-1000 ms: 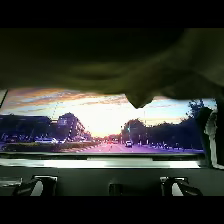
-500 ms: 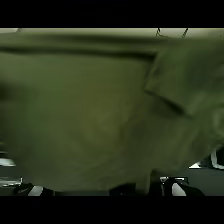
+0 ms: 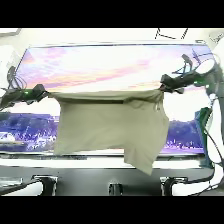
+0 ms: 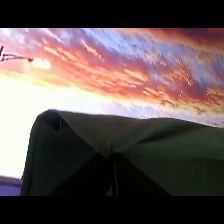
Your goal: Fold the clothes and pants, and hang the long-sleeved shirts on hangers.
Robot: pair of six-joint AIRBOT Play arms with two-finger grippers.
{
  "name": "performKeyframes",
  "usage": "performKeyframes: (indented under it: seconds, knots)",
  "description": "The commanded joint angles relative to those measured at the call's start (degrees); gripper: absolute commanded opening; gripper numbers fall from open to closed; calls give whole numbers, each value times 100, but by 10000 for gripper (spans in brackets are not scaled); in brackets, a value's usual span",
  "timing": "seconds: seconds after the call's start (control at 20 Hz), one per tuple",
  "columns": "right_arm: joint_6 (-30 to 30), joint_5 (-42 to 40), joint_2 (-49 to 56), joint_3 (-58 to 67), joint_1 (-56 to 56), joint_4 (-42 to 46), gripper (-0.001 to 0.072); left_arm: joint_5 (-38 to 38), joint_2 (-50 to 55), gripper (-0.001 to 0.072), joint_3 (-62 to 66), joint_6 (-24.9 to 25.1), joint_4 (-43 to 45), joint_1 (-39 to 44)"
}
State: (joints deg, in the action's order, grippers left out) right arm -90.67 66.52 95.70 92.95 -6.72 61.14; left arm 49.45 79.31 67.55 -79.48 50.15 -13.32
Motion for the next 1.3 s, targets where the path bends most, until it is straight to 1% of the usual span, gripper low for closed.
performKeyframes:
  seconds: [0.0,0.1,0.2,0.3,0.4,0.45,0.5,0.55,0.65,0.7,0.75,0.8,0.9,1.05,1.25]
  knots:
    - [-127,-1906,424,-76,122,-146,38,-911,739,21,387,111,-369,46]
    - [-125,-2422,442,-79,122,-151,38,-1207,931,20,616,109,-369,101]
    - [-127,-2555,531,-79,127,-153,38,-1307,1126,21,667,107,-369,236]
    - [-138,-2363,656,-79,127,-173,38,-1303,1331,21,667,107,-367,378]
    - [-212,-1982,625,-76,120,-199,38,-1235,1355,20,682,114,-363,391]
    - [-173,-1692,509,-76,107,-111,38,-1016,1307,21,745,251,-363,317]
    - [-105,-1263,369,-76,83,-39,38,-586,1237,21,833,518,-330,197]
    - [-28,-754,247,-76,39,72,39,-81,1178,21,892,651,-245,68]
    - [-17,509,157,-81,59,507,39,1189,1147,21,887,647,-24,-149]
    - [-17,1073,201,-125,61,697,39,1698,1158,21,798,647,160,-175]
    - [-59,1349,234,-245,59,837,39,2048,1156,21,651,647,396,-170]
    - [-229,1419,256,-415,50,1014,38,2308,1156,20,483,647,627,-170]
    - [-586,1377,302,-667,50,1182,38,2389,1156,20,177,647,804,-173]
    - [-651,1292,352,-798,50,1139,38,2251,1158,20,-55,601,813,-166]
    - [-664,1309,350,-796,48,1165,39,2253,1156,20,15,601,817,-280]
